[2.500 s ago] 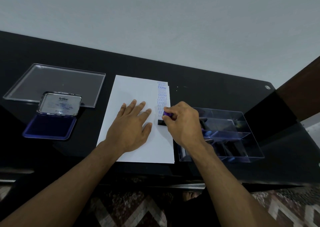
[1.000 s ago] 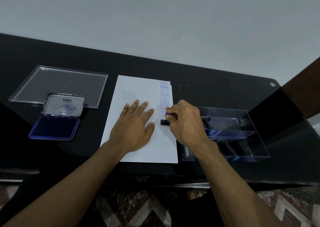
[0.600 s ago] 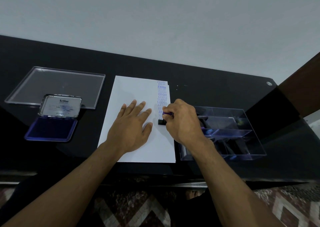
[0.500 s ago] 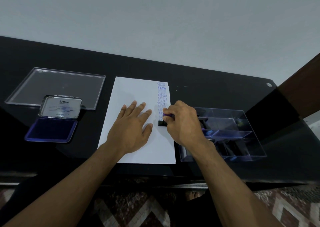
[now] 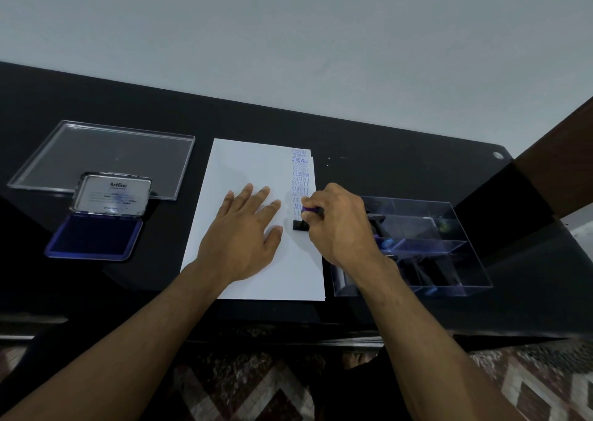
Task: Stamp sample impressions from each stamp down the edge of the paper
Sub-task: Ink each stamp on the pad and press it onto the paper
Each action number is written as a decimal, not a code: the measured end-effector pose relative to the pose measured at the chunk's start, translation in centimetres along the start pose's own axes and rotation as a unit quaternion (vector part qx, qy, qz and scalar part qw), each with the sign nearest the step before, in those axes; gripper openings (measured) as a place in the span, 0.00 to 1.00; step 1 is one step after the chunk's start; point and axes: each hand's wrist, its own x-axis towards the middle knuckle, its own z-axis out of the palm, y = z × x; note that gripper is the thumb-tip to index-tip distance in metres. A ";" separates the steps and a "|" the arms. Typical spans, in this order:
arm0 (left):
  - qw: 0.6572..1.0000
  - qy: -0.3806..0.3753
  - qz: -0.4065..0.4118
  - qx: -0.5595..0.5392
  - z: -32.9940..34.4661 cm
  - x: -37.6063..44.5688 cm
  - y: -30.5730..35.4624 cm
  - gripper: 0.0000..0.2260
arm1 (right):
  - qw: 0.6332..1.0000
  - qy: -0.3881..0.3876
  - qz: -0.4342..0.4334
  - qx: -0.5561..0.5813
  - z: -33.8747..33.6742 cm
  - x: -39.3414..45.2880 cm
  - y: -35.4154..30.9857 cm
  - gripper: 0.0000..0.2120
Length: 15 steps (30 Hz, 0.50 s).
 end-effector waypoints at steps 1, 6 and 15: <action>1.000 0.000 -0.001 0.001 0.0 0.0 0.0 0.30 | 1.000 -0.003 0.002 0.002 0.0 0.0 0.0 0.06; 1.000 0.002 0.002 0.002 0.1 0.0 -0.1 0.30 | 1.000 0.000 0.002 0.008 -0.1 -0.3 0.1 0.08; 1.000 -0.007 -0.003 0.005 -0.1 0.1 0.0 0.30 | 1.000 0.010 0.005 0.024 -0.2 -0.3 0.1 0.10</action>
